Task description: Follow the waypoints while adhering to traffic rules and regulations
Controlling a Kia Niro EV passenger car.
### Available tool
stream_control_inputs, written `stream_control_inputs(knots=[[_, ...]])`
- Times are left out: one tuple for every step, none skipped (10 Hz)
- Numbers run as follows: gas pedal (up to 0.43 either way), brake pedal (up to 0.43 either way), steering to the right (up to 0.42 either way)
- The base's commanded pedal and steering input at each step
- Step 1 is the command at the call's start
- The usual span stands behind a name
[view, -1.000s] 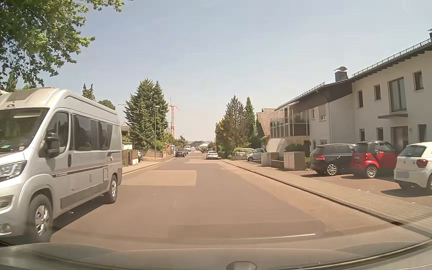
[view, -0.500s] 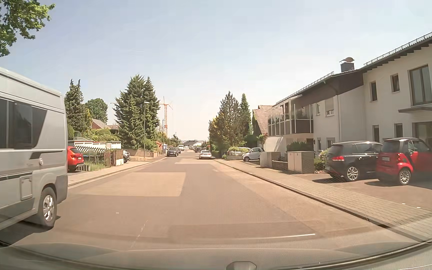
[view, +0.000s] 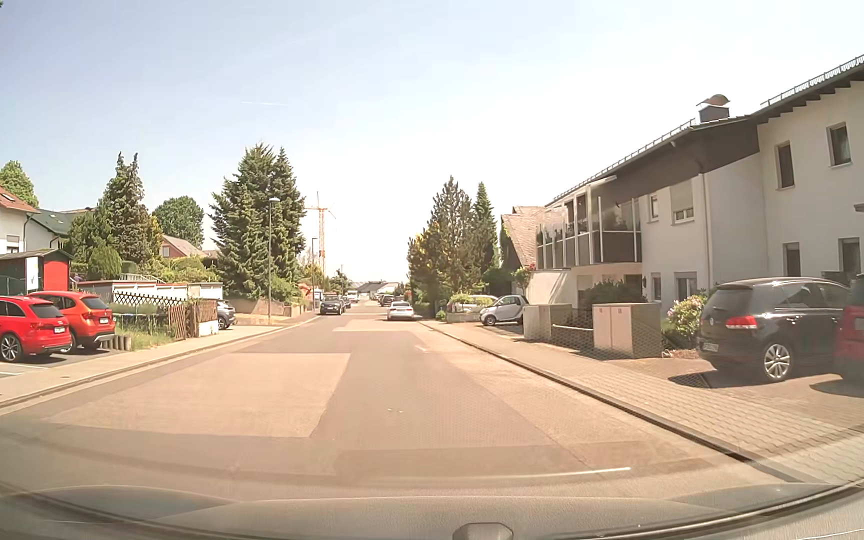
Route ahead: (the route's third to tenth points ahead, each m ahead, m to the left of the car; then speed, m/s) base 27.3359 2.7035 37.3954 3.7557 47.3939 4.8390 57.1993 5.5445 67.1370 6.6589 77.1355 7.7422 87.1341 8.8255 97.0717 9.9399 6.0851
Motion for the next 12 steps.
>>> stream_control_inputs(knots=[[0.000,0.000,-0.016],[0.000,0.000,-0.025],[0.000,0.000,-0.035],[0.000,0.000,-0.043],[0.000,0.000,-0.049],[0.000,0.000,-0.054],[0.020,0.000,-0.057],[0.047,0.000,-0.059],[0.059,0.000,-0.059],[0.067,0.000,-0.059],[0.079,0.000,-0.057],[0.087,0.000,-0.054]])
